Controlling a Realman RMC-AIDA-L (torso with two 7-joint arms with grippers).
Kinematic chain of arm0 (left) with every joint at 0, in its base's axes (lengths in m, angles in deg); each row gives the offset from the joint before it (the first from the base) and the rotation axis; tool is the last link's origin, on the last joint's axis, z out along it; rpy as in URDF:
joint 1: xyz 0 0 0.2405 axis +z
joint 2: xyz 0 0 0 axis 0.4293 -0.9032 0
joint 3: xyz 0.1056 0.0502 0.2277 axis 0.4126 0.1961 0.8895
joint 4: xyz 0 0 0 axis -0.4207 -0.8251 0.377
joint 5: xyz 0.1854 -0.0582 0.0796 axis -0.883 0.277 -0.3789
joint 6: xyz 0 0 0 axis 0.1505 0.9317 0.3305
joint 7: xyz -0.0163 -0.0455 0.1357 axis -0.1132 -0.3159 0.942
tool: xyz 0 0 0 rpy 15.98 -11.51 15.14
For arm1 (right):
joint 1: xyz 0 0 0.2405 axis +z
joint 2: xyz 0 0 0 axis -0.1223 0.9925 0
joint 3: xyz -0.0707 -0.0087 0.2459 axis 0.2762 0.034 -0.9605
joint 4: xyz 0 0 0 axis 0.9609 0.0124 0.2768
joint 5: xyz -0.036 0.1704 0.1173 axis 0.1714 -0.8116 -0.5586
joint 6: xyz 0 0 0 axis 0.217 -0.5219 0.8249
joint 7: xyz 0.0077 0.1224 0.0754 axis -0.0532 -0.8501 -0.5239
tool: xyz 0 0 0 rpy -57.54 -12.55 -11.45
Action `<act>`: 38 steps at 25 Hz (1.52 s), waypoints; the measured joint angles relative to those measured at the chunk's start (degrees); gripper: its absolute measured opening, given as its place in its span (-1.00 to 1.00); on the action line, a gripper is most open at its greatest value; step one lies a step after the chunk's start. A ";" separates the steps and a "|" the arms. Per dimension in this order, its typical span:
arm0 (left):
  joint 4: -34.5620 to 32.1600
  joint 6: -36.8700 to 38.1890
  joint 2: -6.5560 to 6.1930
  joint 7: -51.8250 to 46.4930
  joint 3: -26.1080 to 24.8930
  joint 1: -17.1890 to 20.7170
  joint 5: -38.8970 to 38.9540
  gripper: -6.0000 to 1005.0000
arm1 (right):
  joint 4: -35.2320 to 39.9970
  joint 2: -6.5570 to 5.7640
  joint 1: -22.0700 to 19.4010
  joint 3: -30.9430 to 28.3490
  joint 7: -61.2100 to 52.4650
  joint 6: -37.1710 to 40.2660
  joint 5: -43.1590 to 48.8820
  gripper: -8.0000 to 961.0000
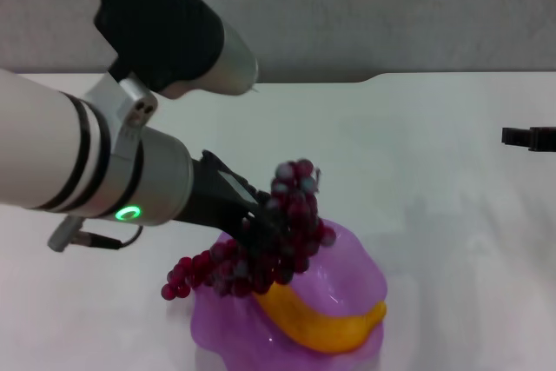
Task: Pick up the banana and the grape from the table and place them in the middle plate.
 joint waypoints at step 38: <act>-26.65 13.78 -0.02 4.45 7.95 -6.42 6.58 -0.63 | -0.37 -0.09 0.97 0.41 0.14 -0.09 0.00 0.46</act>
